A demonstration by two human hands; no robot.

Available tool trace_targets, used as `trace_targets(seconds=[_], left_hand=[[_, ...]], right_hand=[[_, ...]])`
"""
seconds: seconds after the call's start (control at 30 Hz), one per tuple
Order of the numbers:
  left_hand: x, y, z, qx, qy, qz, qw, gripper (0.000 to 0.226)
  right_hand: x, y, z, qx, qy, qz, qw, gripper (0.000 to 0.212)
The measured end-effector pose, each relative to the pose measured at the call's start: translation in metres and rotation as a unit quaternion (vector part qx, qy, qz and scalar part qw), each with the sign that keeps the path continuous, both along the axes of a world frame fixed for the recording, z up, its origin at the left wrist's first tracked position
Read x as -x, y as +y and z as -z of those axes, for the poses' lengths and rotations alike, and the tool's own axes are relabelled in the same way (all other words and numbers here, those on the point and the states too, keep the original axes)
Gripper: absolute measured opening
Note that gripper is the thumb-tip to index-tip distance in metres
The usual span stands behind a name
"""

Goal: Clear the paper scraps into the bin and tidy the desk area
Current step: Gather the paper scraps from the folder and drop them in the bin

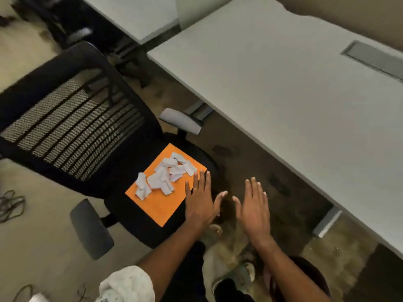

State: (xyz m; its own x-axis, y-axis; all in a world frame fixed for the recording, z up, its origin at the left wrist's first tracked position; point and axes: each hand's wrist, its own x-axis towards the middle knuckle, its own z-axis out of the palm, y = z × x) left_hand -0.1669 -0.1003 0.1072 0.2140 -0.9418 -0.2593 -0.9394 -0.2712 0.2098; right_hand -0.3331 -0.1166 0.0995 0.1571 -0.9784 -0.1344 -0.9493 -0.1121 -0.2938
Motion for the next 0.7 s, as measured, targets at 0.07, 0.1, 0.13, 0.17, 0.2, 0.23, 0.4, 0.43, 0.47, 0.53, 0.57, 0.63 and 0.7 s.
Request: trace_targets(seconds=[0.07,0.1,0.13,0.17,0.2,0.23,0.4,0.43,0.47,0.53,0.57,0.63,0.7], left_hand=[[-0.033,0.011,0.005,0.0,-0.013,-0.047,0.999,0.088],[-0.054,0.021,0.01,-0.004,-0.025,-0.072,0.997,0.088],[-0.072,0.029,0.013,-0.015,-0.032,-0.095,0.995,0.089],[-0.085,0.035,0.015,-0.019,-0.031,-0.111,0.993,0.089],[-0.1,0.041,0.019,-0.02,-0.028,-0.134,0.99,0.088],[-0.115,0.049,0.024,-0.017,-0.028,-0.158,0.987,0.087],[-0.168,0.072,0.046,-0.037,-0.026,-0.241,0.97,0.09],[-0.179,0.074,0.053,-0.045,-0.018,-0.258,0.965,0.089],[-0.188,0.075,0.06,-0.05,-0.009,-0.269,0.962,0.088],[-0.203,0.077,0.076,-0.059,0.012,-0.277,0.959,0.085],[-0.211,0.075,0.085,-0.066,0.017,-0.266,0.962,0.084],[-0.229,0.064,0.106,-0.092,0.016,-0.225,0.97,0.08],[-0.246,0.047,0.133,-0.11,0.015,-0.189,0.976,0.079]], right_hand=[[-0.027,-0.005,0.003,-0.003,-0.004,-0.039,0.999,0.067],[-0.046,-0.006,0.006,-0.007,-0.008,-0.065,0.998,0.067],[-0.063,-0.006,0.011,-0.008,-0.013,-0.091,0.996,0.066],[-0.074,-0.007,0.013,-0.009,-0.015,-0.11,0.994,0.066],[-0.088,-0.008,0.016,-0.011,-0.015,-0.134,0.991,0.065],[-0.105,-0.008,0.021,-0.016,-0.014,-0.157,0.987,0.065],[-0.166,-0.01,0.046,-0.039,-0.017,-0.256,0.966,0.065],[-0.178,-0.012,0.053,-0.045,-0.011,-0.279,0.959,0.065],[-0.188,-0.013,0.06,-0.055,-0.008,-0.297,0.953,0.065],[-0.205,-0.014,0.075,-0.077,-0.003,-0.319,0.945,0.067],[-0.213,-0.015,0.083,-0.085,-0.008,-0.323,0.942,0.068],[-0.23,-0.017,0.104,-0.095,-0.028,-0.331,0.938,0.072],[-0.248,-0.023,0.132,-0.087,-0.027,-0.343,0.935,0.076]])
